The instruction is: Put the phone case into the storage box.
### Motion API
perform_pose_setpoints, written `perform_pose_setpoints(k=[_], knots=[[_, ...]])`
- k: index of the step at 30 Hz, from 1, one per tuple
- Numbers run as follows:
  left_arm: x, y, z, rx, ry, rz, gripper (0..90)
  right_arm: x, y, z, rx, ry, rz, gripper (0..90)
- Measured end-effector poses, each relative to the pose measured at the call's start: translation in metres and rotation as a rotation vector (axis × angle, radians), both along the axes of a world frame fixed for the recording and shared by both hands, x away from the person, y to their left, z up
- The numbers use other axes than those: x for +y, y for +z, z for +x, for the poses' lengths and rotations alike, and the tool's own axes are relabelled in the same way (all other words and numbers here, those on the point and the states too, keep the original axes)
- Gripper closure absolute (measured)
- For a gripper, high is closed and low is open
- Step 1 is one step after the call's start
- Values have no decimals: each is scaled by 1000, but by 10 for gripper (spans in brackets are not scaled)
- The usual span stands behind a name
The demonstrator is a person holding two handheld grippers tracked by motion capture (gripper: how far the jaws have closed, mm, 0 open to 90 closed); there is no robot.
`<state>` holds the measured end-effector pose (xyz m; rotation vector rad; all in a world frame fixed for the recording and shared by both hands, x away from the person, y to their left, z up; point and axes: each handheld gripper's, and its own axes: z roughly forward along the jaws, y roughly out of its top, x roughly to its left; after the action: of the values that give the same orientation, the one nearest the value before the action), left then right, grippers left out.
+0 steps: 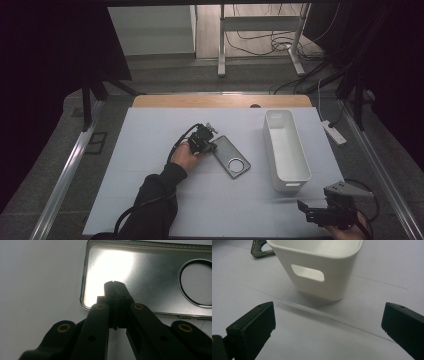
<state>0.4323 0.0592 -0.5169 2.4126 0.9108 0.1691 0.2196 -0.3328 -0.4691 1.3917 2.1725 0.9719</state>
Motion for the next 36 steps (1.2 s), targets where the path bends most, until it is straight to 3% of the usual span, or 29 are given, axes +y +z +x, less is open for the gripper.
perform_pose_setpoints(k=[12, 36], knots=[[6, 0, -11, 24, -18, -6, 894, 0, 0, 0, -2, 0, -1, 0], [6, 1, -51, 46, -57, -8, 894, 1, 0, 0, -7, 6, -5, 0]])
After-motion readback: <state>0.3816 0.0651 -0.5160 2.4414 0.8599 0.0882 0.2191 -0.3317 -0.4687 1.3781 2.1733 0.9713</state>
